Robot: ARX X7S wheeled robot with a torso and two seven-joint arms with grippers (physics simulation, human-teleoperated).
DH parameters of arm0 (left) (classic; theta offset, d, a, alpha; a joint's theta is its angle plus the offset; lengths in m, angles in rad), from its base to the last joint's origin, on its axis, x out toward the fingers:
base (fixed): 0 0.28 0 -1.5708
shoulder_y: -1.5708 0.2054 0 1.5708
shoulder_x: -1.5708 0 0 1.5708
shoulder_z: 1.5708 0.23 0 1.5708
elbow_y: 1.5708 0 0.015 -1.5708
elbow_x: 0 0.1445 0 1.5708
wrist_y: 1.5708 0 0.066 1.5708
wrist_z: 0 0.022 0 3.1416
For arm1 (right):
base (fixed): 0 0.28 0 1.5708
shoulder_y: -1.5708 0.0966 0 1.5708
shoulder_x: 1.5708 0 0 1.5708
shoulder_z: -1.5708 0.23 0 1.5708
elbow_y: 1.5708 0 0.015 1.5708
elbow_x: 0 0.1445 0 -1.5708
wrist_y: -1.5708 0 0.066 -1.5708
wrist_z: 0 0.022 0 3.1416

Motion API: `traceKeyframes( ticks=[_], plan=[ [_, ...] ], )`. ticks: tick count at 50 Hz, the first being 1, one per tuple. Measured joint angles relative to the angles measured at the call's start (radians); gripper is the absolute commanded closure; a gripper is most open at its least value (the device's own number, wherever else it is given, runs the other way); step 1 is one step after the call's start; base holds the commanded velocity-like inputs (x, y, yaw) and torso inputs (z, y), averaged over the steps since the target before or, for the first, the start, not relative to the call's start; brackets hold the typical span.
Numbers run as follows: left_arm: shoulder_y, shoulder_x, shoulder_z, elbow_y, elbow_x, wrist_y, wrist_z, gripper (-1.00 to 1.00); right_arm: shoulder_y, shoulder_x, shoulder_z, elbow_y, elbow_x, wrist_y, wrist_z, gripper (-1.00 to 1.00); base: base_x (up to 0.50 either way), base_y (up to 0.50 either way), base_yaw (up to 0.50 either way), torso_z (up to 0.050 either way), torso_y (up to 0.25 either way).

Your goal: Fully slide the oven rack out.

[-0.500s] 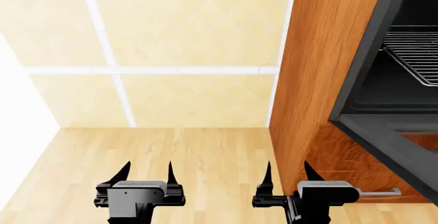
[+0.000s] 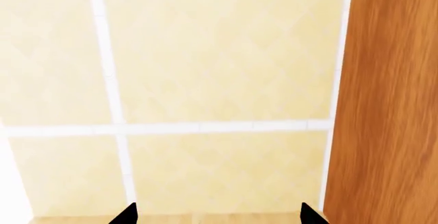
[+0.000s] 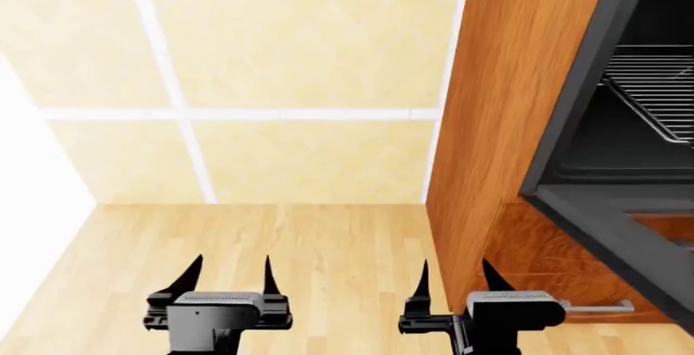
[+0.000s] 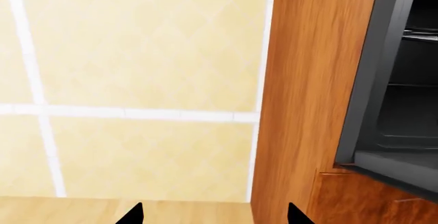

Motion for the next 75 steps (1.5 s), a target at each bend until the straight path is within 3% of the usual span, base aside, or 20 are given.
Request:
traceKeyframes(
  ticks=[44,49,53,61,65,69,75],
  plan=[
    [0.010,-0.061,0.060,0.020,-0.086,0.023,-0.037,-1.00,0.004,0.055,-0.071,0.003,0.022,0.003,0.084,-1.00,0.00,0.00,0.00,0.045,0.000],
    [0.026,-0.079,0.065,0.115,-0.127,-0.037,-0.033,-1.00,-0.002,0.067,-0.074,-0.075,0.052,0.080,0.079,-1.00,0.00,0.00,0.00,0.000,0.000],
    [0.025,-0.104,0.054,0.296,-0.178,-0.191,-0.065,-1.00,-0.002,0.084,-0.069,-0.234,0.086,0.233,0.084,-1.00,0.00,0.00,0.00,0.000,0.000],
    [-0.137,-0.136,-0.127,0.672,-0.510,-0.766,-0.225,-1.00,0.080,0.123,-0.006,-0.625,0.212,0.678,0.116,-1.00,0.00,0.00,0.00,0.000,0.000],
    [-0.272,-0.162,-0.252,0.752,-0.835,-1.031,-0.440,-1.00,0.164,0.187,0.052,-0.763,0.422,0.866,0.247,-1.00,0.00,0.00,0.00,0.000,0.000],
    [-0.387,-0.230,-0.299,0.780,-1.181,-1.150,-0.709,-1.00,0.268,0.266,0.118,-0.851,0.722,1.007,0.442,-1.00,0.00,0.00,0.00,0.000,0.000],
    [-0.533,-0.347,-0.298,0.807,-1.585,-1.195,-1.025,-1.00,0.409,0.392,0.190,-0.919,1.141,1.114,0.721,-1.00,0.00,0.00,0.00,0.000,0.000]
  ],
)
